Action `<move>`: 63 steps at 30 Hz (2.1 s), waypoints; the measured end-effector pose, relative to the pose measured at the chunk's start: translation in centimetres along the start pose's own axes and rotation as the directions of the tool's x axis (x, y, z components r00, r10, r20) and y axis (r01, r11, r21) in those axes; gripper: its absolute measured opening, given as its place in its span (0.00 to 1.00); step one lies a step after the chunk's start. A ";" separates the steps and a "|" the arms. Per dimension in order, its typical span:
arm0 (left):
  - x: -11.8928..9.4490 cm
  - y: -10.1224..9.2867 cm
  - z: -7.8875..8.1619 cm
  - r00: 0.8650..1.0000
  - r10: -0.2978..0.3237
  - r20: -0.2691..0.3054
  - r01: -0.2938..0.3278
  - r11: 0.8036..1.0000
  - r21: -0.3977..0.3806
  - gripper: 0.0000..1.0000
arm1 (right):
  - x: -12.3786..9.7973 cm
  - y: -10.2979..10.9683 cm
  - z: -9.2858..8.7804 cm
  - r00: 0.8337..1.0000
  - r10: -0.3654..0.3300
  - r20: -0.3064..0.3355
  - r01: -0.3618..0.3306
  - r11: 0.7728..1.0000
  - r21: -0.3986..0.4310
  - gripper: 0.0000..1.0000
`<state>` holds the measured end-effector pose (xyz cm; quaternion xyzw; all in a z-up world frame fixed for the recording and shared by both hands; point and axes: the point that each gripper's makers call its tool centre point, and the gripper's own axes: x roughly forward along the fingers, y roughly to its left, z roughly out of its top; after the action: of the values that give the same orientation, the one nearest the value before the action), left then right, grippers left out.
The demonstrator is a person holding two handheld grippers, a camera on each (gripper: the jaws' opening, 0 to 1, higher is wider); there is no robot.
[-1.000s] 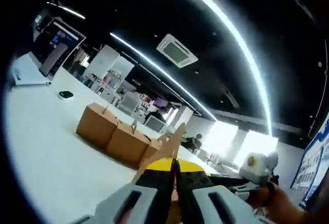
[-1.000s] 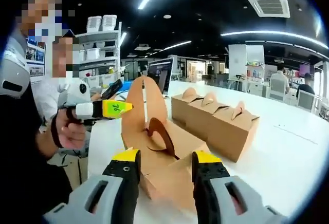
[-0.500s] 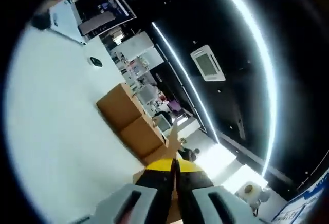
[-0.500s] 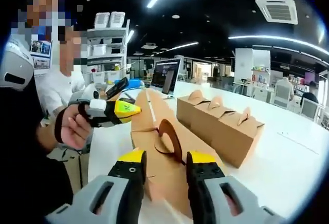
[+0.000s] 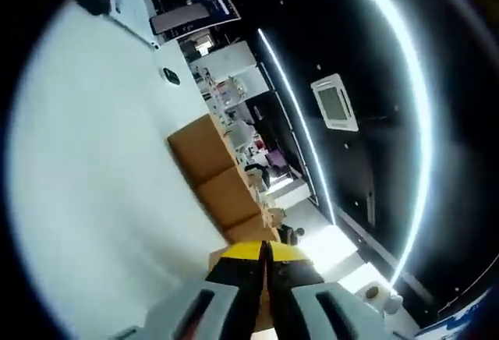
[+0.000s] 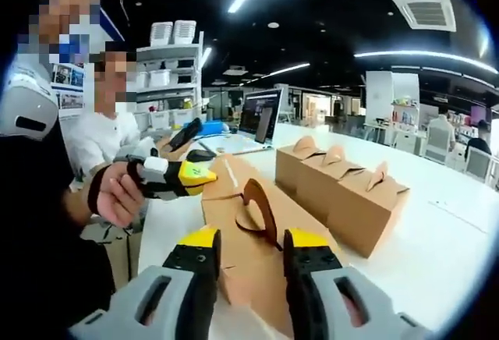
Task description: Pick up one paper box from the group, open the paper box, and remove the item inside
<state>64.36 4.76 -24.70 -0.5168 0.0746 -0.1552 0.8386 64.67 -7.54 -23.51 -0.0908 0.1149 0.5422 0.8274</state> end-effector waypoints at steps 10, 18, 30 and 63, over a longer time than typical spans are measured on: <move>-0.4 0.6 -1.3 1.000 0.019 -0.024 -0.019 0.999 -0.038 0.04 | 0.0 0.1 0.0 1.000 0.019 -0.003 -0.019 1.000 -0.002 0.33; -0.3 1.0 -2.1 0.998 0.027 -0.064 -0.034 0.994 -0.100 0.04 | 0.1 0.1 0.0 0.999 0.032 -0.006 -0.032 0.999 -0.004 0.33; 0.1 1.5 -3.3 0.994 0.037 -0.103 -0.046 0.995 -0.084 0.04 | 0.0 0.0 0.0 0.999 0.035 -0.010 -0.035 0.999 -0.003 0.33; 1.0 1.5 -4.8 0.992 0.034 -0.118 -0.044 0.995 -0.089 0.05 | 0.2 -0.1 0.0 0.999 0.049 -0.018 -0.049 0.999 -0.008 0.32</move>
<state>64.21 1.03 -28.18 -0.5431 0.1406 -0.1652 0.8112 64.79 -7.40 -23.57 -0.0961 0.1220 0.5620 0.8124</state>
